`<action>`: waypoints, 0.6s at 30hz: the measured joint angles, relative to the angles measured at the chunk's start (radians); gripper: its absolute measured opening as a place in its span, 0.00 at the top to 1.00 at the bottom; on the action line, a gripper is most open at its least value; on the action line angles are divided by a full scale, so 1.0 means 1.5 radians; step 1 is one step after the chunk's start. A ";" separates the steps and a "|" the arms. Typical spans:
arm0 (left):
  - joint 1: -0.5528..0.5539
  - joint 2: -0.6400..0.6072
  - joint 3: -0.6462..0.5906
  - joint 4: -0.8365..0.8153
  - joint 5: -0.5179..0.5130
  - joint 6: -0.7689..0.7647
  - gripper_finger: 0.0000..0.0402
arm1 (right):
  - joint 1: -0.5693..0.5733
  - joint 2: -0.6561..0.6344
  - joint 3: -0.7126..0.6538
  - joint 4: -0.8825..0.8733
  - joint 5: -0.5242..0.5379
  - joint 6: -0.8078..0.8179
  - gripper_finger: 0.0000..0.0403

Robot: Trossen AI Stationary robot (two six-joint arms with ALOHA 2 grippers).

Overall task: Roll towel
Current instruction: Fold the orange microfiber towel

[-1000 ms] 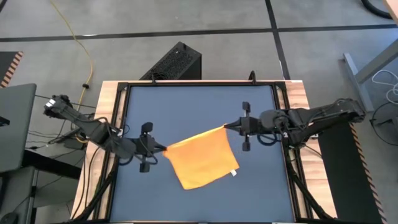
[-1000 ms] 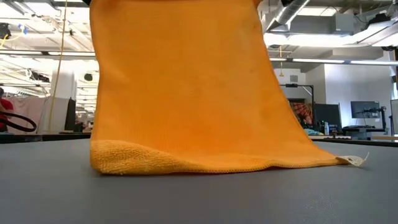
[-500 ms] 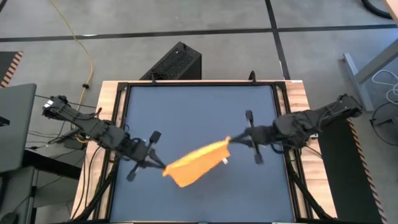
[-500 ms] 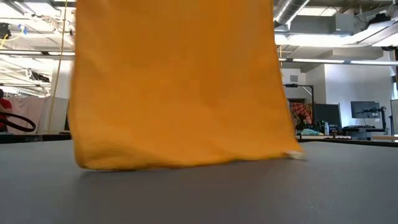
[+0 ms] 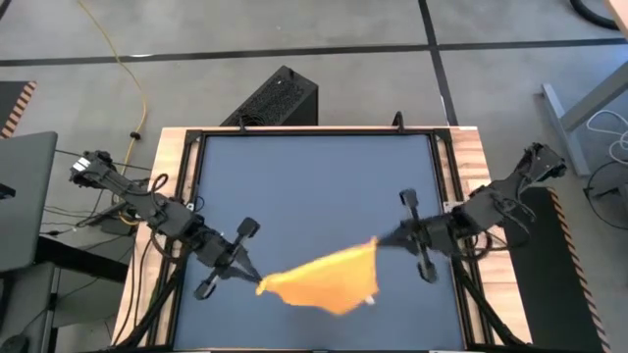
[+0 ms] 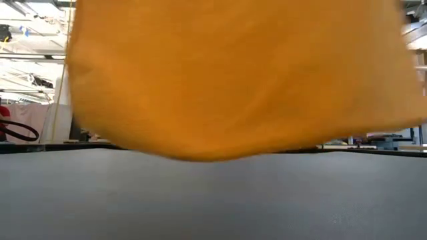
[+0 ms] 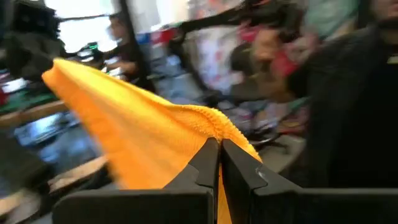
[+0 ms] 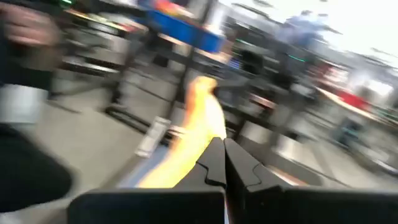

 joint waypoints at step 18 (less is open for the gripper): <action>0.220 0.016 -0.168 -0.287 -0.281 -0.327 1.00 | -0.512 0.314 0.000 -0.198 -0.033 0.223 0.87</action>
